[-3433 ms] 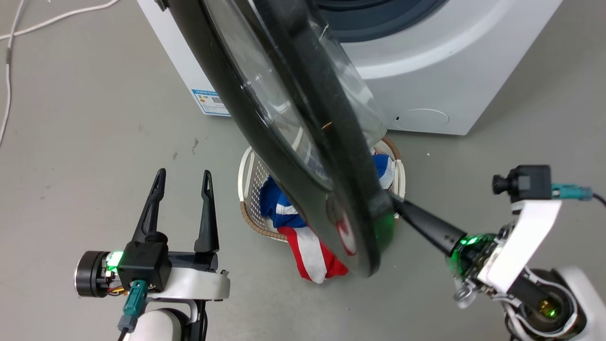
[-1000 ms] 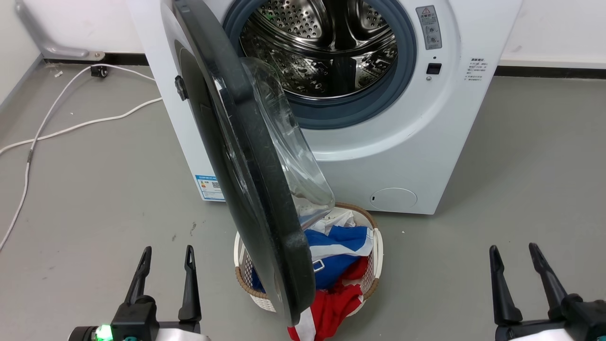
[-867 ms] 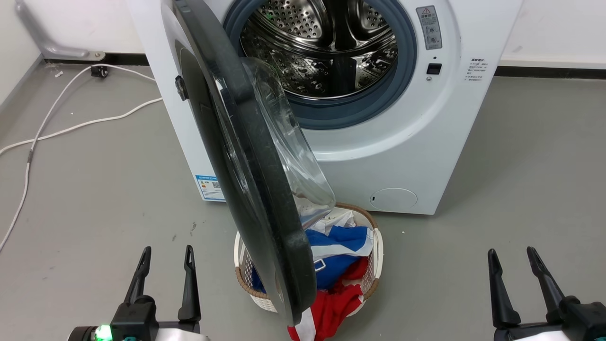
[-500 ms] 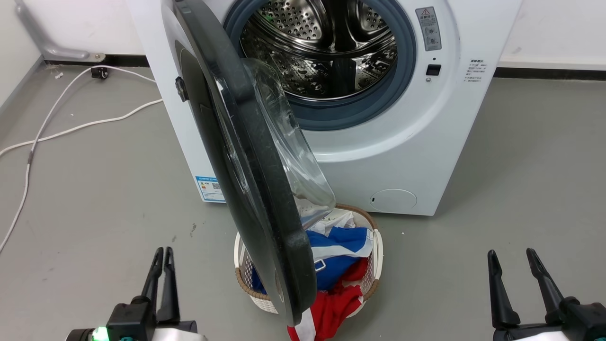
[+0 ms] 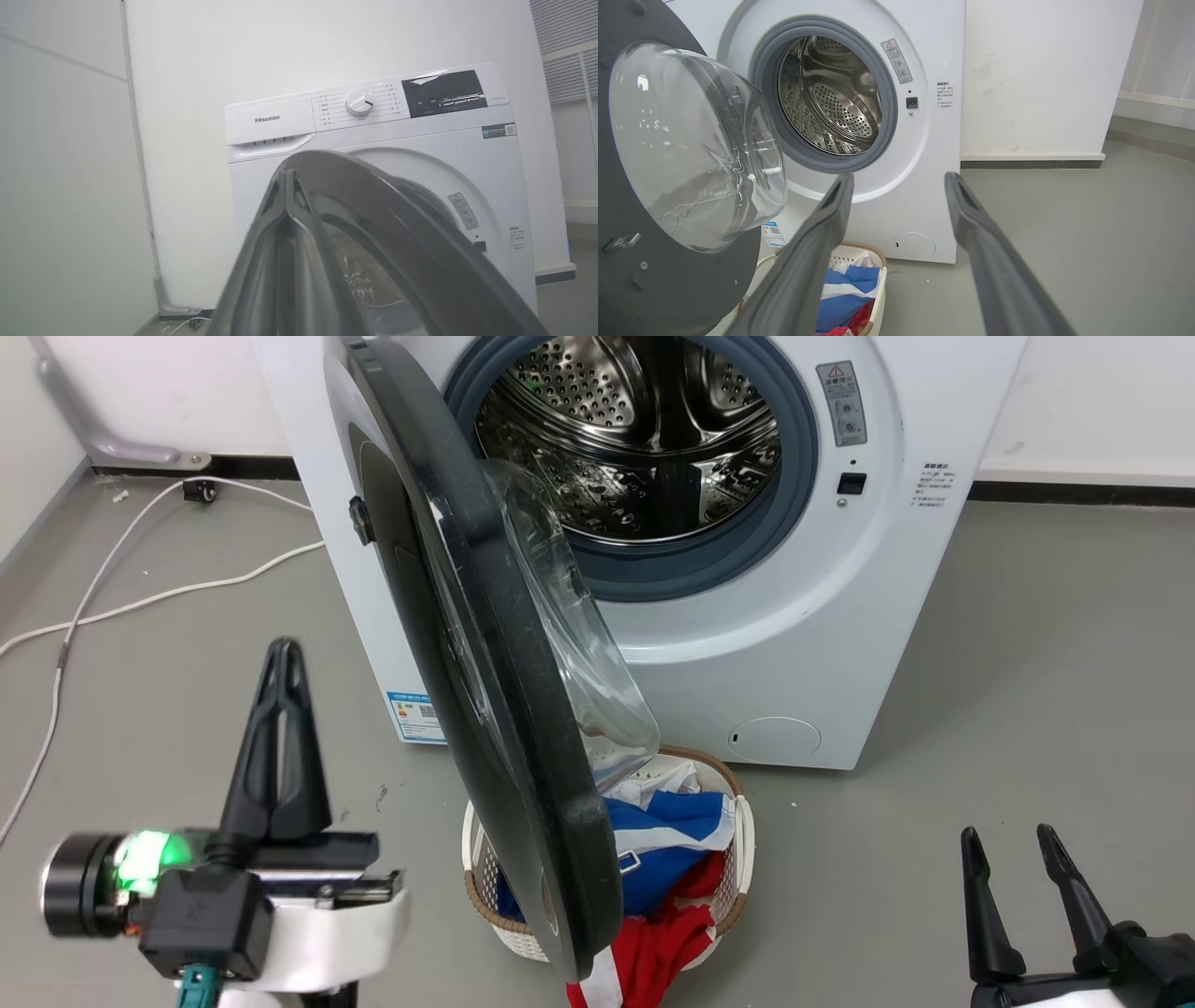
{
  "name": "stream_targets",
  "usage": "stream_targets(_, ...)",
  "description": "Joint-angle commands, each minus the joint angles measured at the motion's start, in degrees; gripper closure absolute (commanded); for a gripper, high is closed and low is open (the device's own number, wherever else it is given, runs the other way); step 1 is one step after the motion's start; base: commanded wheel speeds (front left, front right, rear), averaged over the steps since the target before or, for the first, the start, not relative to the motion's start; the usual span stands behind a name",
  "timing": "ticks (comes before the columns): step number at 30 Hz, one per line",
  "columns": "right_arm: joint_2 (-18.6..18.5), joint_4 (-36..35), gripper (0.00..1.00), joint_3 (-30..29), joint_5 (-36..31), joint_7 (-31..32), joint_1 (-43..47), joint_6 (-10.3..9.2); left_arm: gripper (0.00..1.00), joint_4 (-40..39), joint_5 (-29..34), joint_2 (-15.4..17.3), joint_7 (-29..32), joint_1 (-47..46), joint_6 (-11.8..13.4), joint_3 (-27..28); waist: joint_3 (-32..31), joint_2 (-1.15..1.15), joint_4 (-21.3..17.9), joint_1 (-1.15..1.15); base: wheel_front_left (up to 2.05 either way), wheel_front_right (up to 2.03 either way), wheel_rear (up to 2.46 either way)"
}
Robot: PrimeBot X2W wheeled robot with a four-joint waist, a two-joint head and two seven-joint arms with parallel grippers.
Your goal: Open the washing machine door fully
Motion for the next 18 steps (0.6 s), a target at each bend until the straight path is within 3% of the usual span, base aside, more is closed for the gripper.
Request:
stream_targets(1, 0.19, -0.10, 0.00, 0.07, 0.07, -0.10, 0.48, -0.01, 1.00, -1.68, 0.75, 0.43, -0.14, -1.37, -0.47, -1.11, -0.09, 0.00, -0.05, 0.00, 0.00, 0.00, 0.00)
stream_targets(8, 0.18, 0.21, 0.00, 0.61, 0.47, -0.10, 0.29, -0.01, 1.00, -6.87, 2.81, 0.91, -0.14, -5.43, -3.52, -9.37, -0.56, 0.00, -0.60, 0.00, 0.00, 0.00, 0.00)
stream_targets(18, 0.19, 0.00, 0.00, 0.80, 0.67, -0.10, 0.59, -0.01, 1.00, -3.72, 4.48, 0.13, 2.74, -5.69, -7.32, -20.98, -0.84, 0.00, -0.95, 0.00, 0.00, 0.00, 0.00)
